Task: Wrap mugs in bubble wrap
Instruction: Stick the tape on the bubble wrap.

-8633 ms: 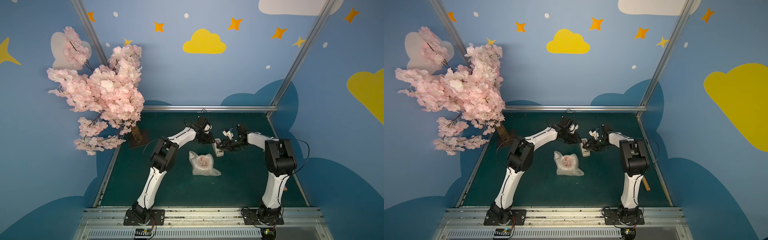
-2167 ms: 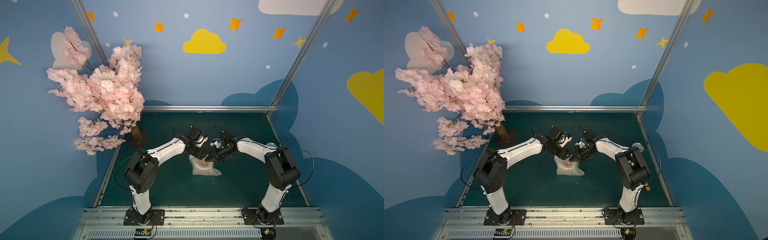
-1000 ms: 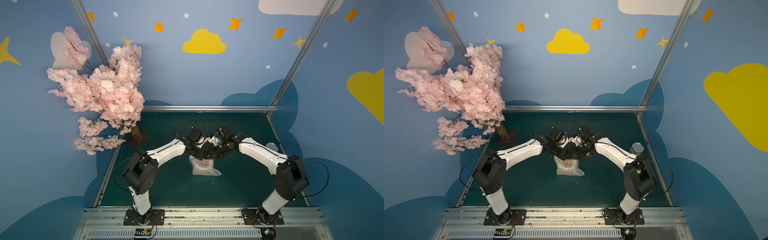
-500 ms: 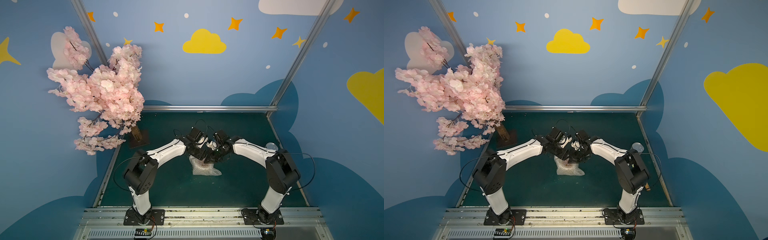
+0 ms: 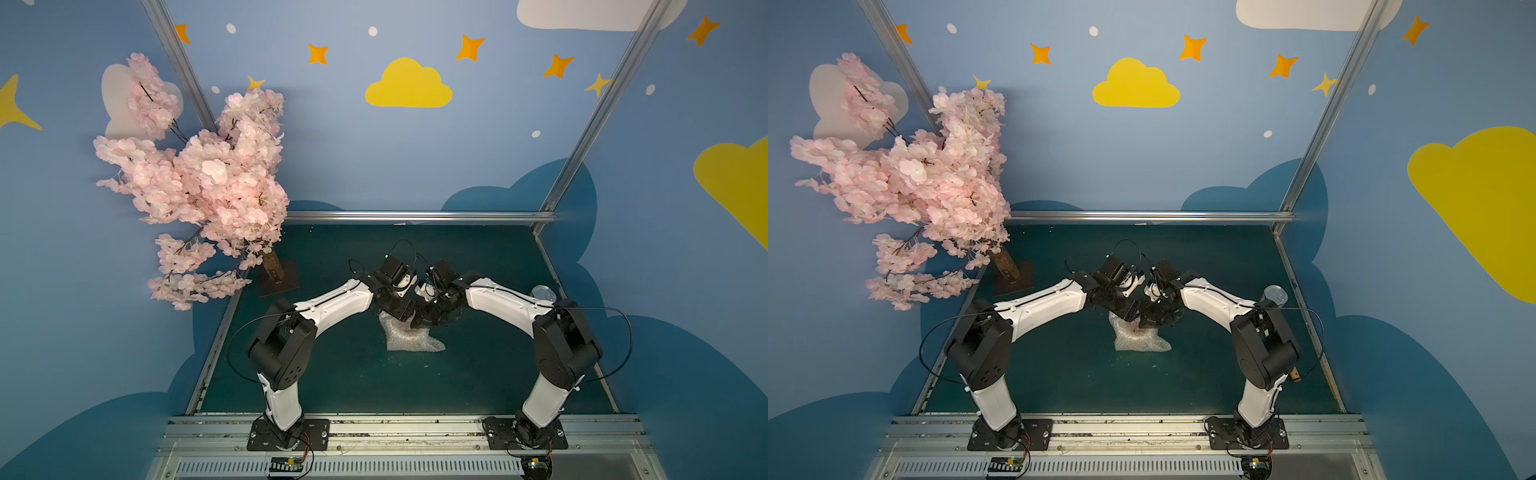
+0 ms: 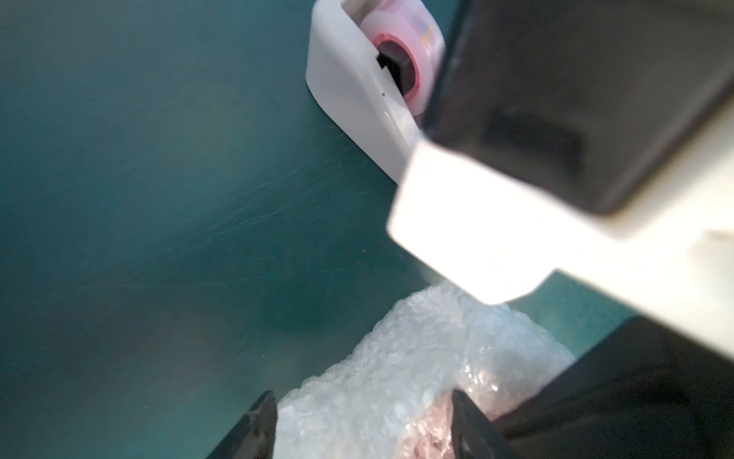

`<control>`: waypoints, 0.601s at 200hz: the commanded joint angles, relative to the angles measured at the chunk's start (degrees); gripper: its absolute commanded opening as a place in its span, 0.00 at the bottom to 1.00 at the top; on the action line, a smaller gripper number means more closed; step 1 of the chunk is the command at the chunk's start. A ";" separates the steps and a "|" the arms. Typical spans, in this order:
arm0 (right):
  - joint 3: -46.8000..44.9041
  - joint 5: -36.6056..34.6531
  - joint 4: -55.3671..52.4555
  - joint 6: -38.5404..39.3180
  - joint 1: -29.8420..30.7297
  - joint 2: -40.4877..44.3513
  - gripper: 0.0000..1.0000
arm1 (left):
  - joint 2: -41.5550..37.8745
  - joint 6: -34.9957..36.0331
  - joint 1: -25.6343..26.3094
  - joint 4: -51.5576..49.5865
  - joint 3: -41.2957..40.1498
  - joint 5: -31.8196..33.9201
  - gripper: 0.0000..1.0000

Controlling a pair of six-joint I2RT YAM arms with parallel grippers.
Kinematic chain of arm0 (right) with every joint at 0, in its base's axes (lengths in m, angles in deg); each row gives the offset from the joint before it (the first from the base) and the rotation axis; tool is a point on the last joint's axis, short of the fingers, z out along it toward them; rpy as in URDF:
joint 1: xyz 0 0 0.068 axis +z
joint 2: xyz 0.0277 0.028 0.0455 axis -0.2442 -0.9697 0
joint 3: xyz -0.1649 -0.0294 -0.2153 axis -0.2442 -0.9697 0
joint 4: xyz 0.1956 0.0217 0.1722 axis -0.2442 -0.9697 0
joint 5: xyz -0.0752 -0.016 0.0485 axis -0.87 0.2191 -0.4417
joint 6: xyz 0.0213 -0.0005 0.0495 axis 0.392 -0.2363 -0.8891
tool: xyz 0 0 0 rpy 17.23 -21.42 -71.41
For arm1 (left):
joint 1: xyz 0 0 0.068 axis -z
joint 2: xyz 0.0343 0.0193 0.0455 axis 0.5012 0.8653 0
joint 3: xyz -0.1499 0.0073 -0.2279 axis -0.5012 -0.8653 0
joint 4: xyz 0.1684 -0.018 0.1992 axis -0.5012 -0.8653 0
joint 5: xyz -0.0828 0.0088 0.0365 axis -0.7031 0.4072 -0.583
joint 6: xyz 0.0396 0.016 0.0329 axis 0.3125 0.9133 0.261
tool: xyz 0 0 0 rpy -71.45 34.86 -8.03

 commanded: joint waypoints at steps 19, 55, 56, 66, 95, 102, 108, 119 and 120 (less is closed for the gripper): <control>3.39 1.28 -6.32 0.31 0.08 4.40 0.12 | -5.29 -0.61 0.02 0.34 -0.24 5.13 0.75; 2.61 0.50 -7.91 0.27 0.06 6.77 0.13 | -9.40 -0.06 0.02 3.41 0.12 9.05 0.79; 2.56 0.49 -7.94 0.25 0.06 6.82 0.13 | -9.52 -0.10 0.02 3.44 0.12 9.09 0.79; 2.34 0.20 -7.87 0.06 -0.03 7.35 0.14 | -10.19 -0.03 0.01 3.92 0.23 9.65 0.80; 2.43 -1.11 -8.46 -0.30 -0.20 9.08 0.16 | -11.25 -0.49 0.02 2.78 0.27 10.41 0.81; 2.43 -1.55 -8.64 -0.30 -0.36 9.66 0.16 | -11.75 -1.00 0.02 2.26 -0.08 11.14 0.81; 2.37 -2.06 -8.84 -0.30 -0.47 10.20 0.17 | -12.17 -1.94 0.01 1.65 -0.58 12.24 0.81; 2.17 -3.11 -9.33 -0.18 -0.80 11.32 0.22 | -13.56 -3.59 -0.06 0.88 -1.79 14.62 0.81; 2.08 -3.20 -9.35 -0.16 -0.86 11.43 0.22 | -13.75 -3.66 -0.06 0.81 -2.02 14.69 0.81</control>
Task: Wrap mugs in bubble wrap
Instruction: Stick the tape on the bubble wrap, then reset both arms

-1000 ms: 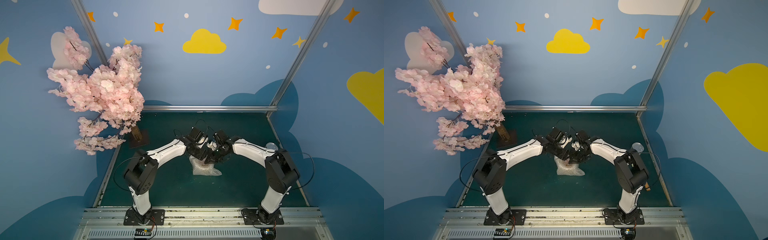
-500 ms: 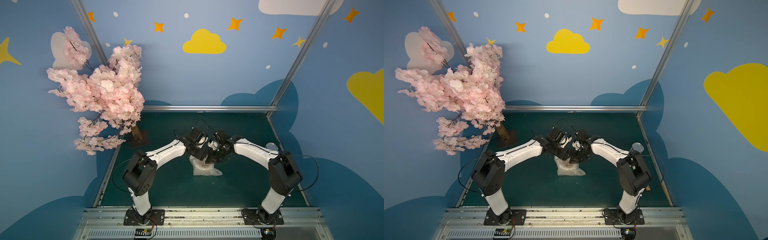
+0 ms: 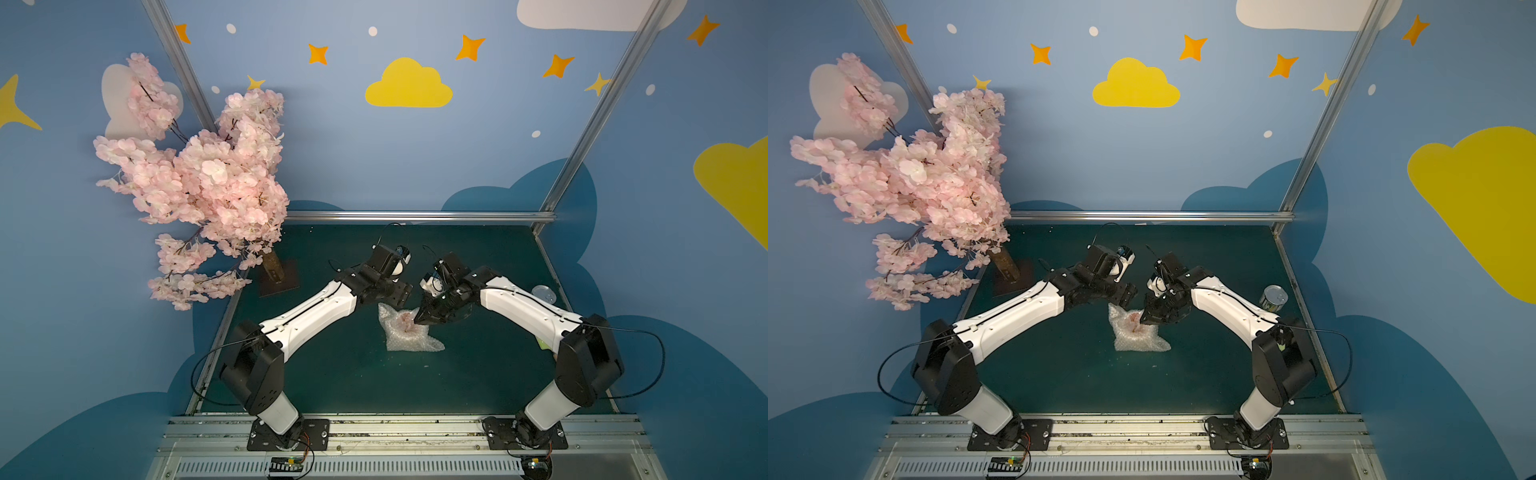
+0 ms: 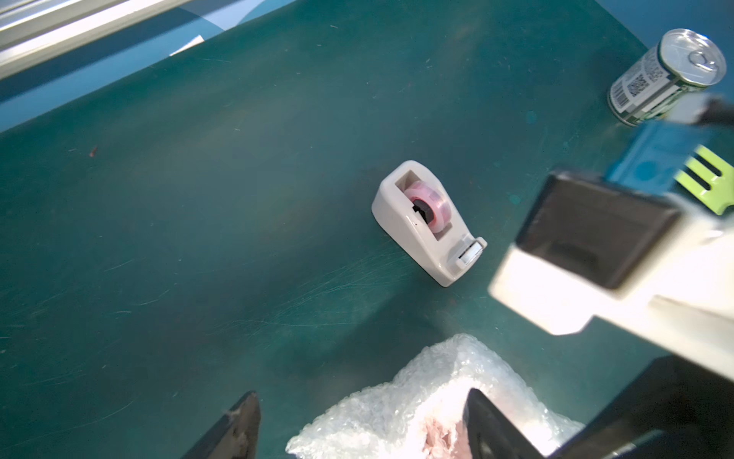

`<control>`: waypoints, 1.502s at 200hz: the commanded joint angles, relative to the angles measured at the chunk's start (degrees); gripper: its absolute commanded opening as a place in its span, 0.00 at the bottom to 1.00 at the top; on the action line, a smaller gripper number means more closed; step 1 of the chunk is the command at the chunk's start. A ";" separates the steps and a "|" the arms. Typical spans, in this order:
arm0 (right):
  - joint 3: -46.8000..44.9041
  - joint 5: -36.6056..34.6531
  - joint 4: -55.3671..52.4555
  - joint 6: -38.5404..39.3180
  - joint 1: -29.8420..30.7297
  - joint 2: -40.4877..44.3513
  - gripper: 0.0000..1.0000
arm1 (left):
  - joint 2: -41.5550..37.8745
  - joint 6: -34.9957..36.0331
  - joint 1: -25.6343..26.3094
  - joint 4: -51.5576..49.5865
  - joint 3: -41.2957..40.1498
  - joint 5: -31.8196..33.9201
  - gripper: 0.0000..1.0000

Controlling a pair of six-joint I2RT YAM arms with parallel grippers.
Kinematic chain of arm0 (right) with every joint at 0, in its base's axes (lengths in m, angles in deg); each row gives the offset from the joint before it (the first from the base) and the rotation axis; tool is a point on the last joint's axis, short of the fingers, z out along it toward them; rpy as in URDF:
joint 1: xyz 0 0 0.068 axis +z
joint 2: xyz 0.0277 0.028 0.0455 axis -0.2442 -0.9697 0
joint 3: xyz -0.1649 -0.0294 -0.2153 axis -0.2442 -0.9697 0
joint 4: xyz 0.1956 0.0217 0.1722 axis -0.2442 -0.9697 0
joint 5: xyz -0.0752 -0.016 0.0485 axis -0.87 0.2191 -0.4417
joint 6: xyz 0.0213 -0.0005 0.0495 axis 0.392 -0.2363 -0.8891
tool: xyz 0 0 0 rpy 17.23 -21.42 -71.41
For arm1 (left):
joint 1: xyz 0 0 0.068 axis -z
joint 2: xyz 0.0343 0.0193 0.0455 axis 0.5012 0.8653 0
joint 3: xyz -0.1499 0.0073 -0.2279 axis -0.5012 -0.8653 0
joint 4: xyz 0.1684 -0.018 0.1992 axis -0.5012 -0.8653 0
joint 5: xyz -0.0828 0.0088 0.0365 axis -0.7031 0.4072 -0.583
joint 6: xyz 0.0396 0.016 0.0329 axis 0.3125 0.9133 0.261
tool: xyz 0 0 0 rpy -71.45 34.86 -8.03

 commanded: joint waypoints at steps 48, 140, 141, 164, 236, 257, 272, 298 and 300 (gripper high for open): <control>-2.77 -6.98 -1.78 5.38 -6.09 9.96 0.52 | -13.05 -8.19 -4.48 -1.28 -11.55 9.61 0.85; -16.03 -28.43 12.06 17.62 -20.60 17.63 0.79 | -24.70 -6.36 -22.13 10.92 -32.76 19.83 1.00; -16.22 -28.70 12.26 17.72 -20.75 17.61 0.79 | -24.74 -6.16 -22.35 11.32 -33.11 19.92 1.00; -19.39 -32.30 17.94 21.49 -24.66 15.93 0.79 | -25.51 -1.51 -25.78 23.44 -39.92 21.84 1.00; -37.13 -39.99 54.70 36.23 -29.28 14.14 0.79 | -18.14 0.96 -32.24 54.79 -51.82 15.72 0.99; -38.67 -39.41 61.70 36.66 -30.27 12.01 0.79 | -14.07 2.42 -32.40 59.48 -50.87 15.77 0.98; -39.48 -37.09 65.37 36.30 -31.30 11.02 0.79 | -13.43 4.16 -32.73 62.55 -51.56 15.29 0.98; -41.29 -36.01 69.90 35.35 -32.36 9.19 0.79 | -12.80 3.54 -35.48 68.71 -54.27 13.58 0.98; -41.40 -35.92 70.11 35.32 -32.36 9.26 0.79 | -12.39 3.12 -35.80 69.89 -54.74 13.66 0.98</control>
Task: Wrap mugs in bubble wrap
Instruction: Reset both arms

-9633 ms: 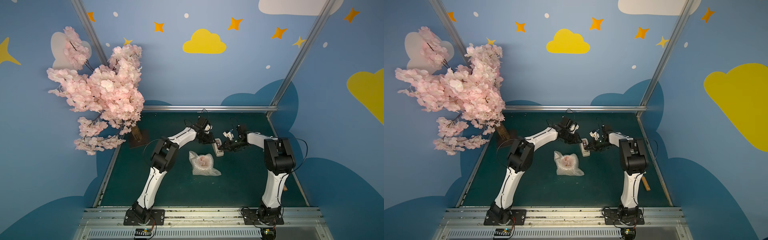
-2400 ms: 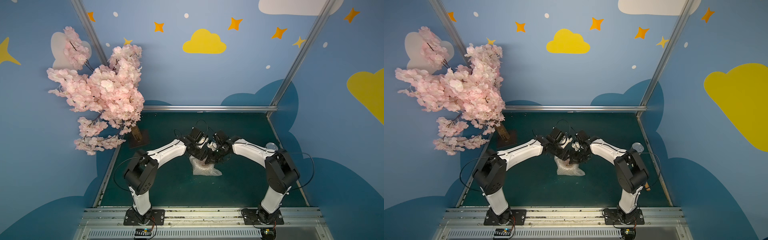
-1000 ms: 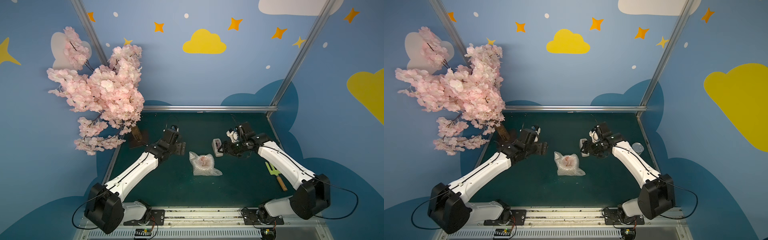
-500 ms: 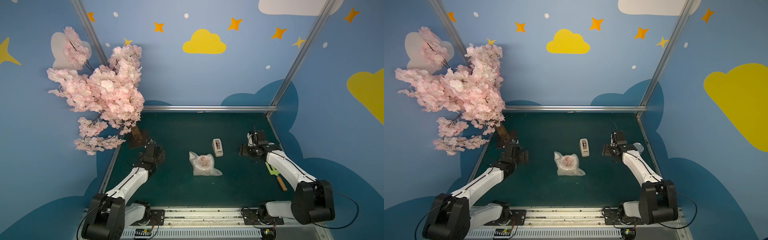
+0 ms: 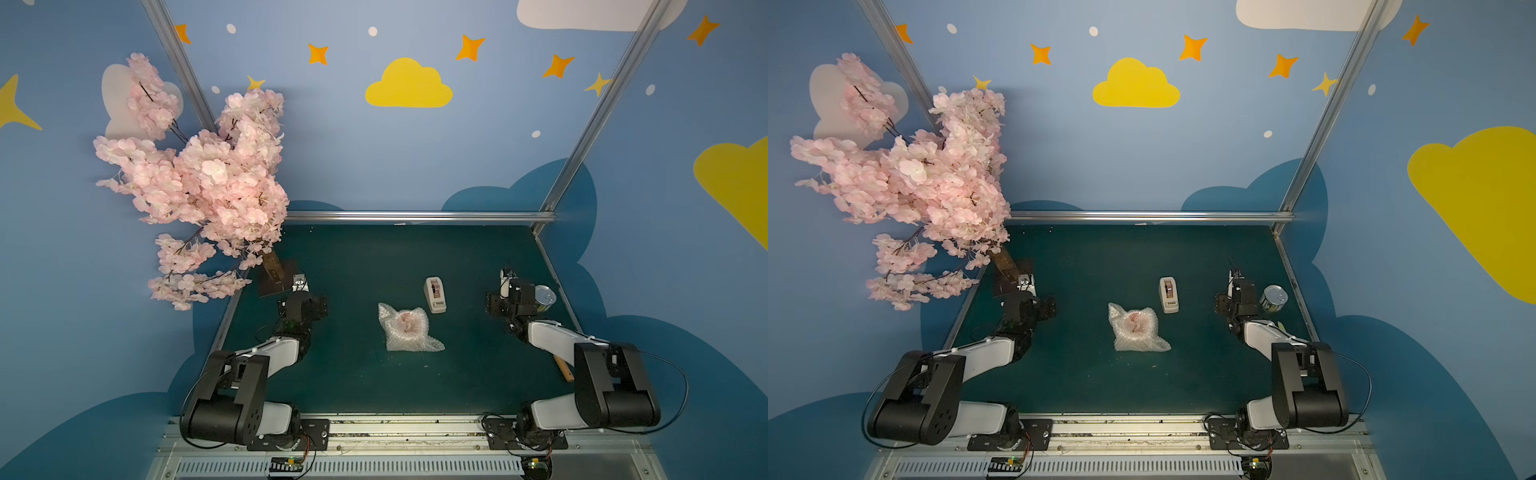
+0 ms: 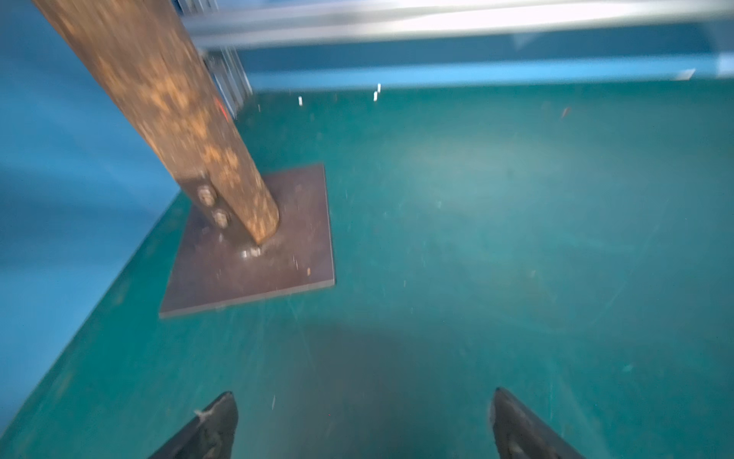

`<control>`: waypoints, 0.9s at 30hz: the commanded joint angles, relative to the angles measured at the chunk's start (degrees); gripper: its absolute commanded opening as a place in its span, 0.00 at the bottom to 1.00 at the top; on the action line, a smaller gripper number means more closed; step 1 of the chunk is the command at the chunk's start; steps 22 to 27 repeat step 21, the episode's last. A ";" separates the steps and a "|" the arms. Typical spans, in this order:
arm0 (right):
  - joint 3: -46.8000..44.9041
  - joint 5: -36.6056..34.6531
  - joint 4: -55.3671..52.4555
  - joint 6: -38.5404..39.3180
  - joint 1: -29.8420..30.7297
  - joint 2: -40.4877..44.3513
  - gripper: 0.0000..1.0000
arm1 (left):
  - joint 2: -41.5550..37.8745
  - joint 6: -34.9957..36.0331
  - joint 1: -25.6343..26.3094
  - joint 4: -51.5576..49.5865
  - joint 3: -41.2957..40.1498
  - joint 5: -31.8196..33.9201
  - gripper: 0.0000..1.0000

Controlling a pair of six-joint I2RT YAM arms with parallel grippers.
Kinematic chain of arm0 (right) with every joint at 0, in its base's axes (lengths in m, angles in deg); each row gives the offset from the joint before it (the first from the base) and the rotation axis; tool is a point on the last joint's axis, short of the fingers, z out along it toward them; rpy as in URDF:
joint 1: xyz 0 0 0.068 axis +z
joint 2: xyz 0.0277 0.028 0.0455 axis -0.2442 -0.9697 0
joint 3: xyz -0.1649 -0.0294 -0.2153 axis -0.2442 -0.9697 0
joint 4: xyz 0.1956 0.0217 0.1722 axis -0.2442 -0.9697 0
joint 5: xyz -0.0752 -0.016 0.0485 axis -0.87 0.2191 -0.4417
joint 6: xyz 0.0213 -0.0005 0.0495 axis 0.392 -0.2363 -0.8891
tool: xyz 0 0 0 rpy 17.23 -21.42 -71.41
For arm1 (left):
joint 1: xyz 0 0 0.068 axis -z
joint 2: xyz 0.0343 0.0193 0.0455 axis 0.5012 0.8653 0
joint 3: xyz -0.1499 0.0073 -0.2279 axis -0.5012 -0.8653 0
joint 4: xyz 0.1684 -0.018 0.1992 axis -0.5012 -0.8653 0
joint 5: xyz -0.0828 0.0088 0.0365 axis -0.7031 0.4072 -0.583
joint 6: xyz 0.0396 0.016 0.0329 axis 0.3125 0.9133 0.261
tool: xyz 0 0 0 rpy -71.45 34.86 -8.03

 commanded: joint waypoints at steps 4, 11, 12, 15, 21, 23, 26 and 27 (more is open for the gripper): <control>-4.86 1.96 14.38 0.54 -0.91 -1.02 0.79 | 5.03 -1.21 -4.20 20.09 -4.95 -3.19 0.98; -4.94 1.96 14.63 0.76 -0.81 -1.29 0.80 | 3.39 -1.56 -4.46 14.69 -3.56 -3.88 0.99; -4.94 1.99 14.63 0.77 -0.79 -1.34 0.80 | 3.65 -1.56 -4.47 14.92 -3.43 -3.99 0.99; -4.82 2.11 14.49 0.69 -0.90 -1.45 0.80 | 3.81 -1.51 -4.47 13.93 -2.82 -4.07 1.00; -4.90 2.48 14.53 0.56 -1.16 -1.43 0.80 | 4.86 -1.41 -4.44 10.70 -0.51 -4.47 1.00; -4.90 2.48 14.53 0.56 -1.16 -1.43 0.80 | 4.86 -1.41 -4.44 10.70 -0.51 -4.47 1.00; -4.90 2.48 14.53 0.56 -1.16 -1.43 0.80 | 4.86 -1.41 -4.44 10.70 -0.51 -4.47 1.00; -4.90 2.48 14.53 0.56 -1.16 -1.43 0.80 | 4.86 -1.41 -4.44 10.70 -0.51 -4.47 1.00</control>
